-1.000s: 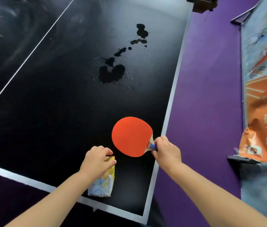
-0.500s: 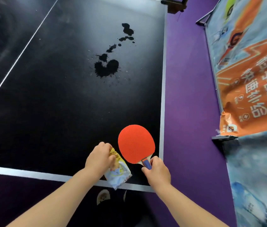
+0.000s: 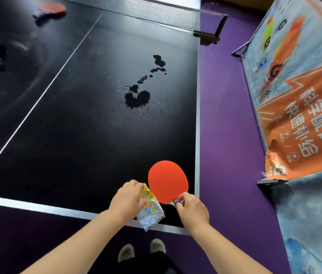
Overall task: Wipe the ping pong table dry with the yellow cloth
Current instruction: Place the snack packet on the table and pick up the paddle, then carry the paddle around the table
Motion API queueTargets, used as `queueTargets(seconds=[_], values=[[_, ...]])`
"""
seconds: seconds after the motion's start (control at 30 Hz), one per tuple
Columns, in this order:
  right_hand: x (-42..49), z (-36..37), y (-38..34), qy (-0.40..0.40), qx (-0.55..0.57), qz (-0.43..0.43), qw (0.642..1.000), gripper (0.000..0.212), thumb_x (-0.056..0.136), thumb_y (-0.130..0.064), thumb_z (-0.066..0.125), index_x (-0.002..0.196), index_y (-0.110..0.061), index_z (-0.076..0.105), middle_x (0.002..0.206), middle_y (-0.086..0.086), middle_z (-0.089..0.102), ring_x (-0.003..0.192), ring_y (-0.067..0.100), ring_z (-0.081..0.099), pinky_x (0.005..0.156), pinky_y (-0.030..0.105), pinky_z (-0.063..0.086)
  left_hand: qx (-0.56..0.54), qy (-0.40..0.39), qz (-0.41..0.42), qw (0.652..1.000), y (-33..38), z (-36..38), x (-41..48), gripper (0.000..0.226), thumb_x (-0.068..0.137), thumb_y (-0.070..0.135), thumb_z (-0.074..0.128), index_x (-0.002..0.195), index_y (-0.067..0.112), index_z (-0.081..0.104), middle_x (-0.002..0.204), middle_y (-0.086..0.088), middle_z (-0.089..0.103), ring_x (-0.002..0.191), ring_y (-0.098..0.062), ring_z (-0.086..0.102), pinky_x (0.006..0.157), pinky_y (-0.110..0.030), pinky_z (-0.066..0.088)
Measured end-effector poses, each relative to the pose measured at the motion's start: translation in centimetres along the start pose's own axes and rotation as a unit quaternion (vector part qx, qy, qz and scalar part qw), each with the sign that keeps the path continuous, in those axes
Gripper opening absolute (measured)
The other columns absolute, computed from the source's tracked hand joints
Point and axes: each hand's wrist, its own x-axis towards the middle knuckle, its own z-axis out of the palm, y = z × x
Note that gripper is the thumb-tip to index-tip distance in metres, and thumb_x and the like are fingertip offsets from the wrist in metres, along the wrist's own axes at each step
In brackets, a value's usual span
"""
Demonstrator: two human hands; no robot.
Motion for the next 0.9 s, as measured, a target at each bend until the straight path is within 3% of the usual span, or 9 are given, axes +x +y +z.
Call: queueTargets(seconds=[0.2,0.33,0.47,0.67,0.9], values=[[2.2,-3.4,-3.5,0.034,-0.059,-0.163,0.984,0.022,0.101,-0.027,0.043,0.108,-0.018,0.061,0.105,-0.006,0.065,0.092,0.016,0.062,0.069,0.028,0.046,0.007,0.039,-0.025,0.999,1.1,-3.6,-1.3,0.035,0.095,0.034,0.046,0.129,0.026,0.049,0.123,0.01,0.052,0.113,-0.008,0.048,0.087,-0.022,0.042],[3.6,-5.1,-7.1,0.096,-0.132,-0.283,0.945,0.009,0.093,-0.02,0.057,0.093,-0.018,0.066,0.089,-0.004,0.067,0.077,0.017,0.066,0.051,0.027,0.034,-0.018,0.087,-0.077,0.993,0.9,-5.3,-3.1,0.035,0.094,0.035,0.047,0.128,0.027,0.051,0.119,0.012,0.054,0.108,-0.005,0.052,0.086,-0.022,0.045],[3.7,-5.0,-11.7,0.023,-0.167,-0.334,0.927,0.023,0.097,-0.019,0.04,0.106,-0.016,0.06,0.105,0.0,0.064,0.097,0.023,0.06,0.065,0.03,0.036,-0.062,0.131,-0.143,0.979,-0.7,-6.7,-6.4,0.032,0.094,0.036,0.047,0.125,0.028,0.052,0.116,0.015,0.054,0.106,-0.003,0.051,0.086,-0.021,0.044],[0.1,-1.8,-19.4,-0.006,-0.201,-0.43,0.88,0.022,0.095,-0.021,0.043,0.104,-0.017,0.062,0.103,0.0,0.064,0.095,0.026,0.062,0.065,0.028,0.033,-0.105,0.171,-0.257,0.945,-5.9,-7.6,-13.8,0.032,0.093,0.033,0.044,0.123,0.029,0.054,0.117,0.017,0.055,0.107,-0.005,0.052,0.088,-0.023,0.045],[-7.2,3.9,-29.4,-0.029,-0.219,-0.503,0.836,0.021,0.095,-0.024,0.042,0.098,-0.018,0.062,0.095,-0.002,0.064,0.083,0.021,0.058,0.065,0.029,0.042,-0.138,0.22,-0.313,0.914,-14.5,-8.8,-22.8,0.03,0.091,0.034,0.047,0.12,0.03,0.057,0.114,0.016,0.057,0.106,-0.005,0.053,0.088,-0.024,0.045]])
